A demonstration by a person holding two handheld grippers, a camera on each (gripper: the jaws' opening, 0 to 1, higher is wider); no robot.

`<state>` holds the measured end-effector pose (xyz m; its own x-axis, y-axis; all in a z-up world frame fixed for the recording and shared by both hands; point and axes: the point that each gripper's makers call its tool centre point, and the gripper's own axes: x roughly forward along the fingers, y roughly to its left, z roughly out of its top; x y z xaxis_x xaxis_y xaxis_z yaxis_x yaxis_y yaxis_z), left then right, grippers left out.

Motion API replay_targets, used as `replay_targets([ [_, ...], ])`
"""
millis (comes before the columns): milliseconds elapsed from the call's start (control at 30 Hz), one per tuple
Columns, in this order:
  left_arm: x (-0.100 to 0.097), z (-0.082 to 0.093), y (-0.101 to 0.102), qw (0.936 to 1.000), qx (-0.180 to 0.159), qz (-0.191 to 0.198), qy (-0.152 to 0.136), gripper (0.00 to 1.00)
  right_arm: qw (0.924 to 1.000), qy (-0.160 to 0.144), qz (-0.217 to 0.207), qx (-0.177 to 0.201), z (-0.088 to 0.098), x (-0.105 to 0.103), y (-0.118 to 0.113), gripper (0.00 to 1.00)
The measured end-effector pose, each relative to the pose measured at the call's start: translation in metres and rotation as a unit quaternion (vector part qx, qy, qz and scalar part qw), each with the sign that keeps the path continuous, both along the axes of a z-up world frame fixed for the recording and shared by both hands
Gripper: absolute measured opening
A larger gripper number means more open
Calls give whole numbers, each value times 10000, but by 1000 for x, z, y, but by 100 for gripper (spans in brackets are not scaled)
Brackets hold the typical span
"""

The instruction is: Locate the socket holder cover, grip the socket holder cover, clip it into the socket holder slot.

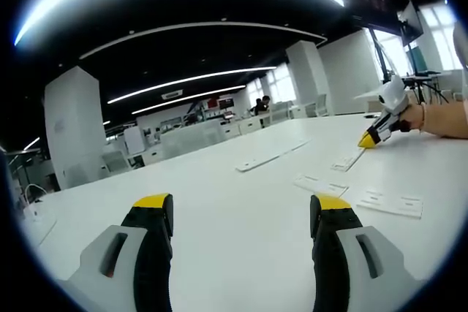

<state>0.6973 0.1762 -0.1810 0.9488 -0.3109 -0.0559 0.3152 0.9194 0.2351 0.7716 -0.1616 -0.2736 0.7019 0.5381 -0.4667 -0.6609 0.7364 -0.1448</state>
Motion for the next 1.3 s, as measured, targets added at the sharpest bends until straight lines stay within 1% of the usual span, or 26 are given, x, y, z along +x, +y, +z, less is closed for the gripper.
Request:
replay_targets([
  [1300, -1, -2, -1, 10000, 13, 17, 18, 75, 9999, -91, 43, -20, -1, -1, 7, 4],
])
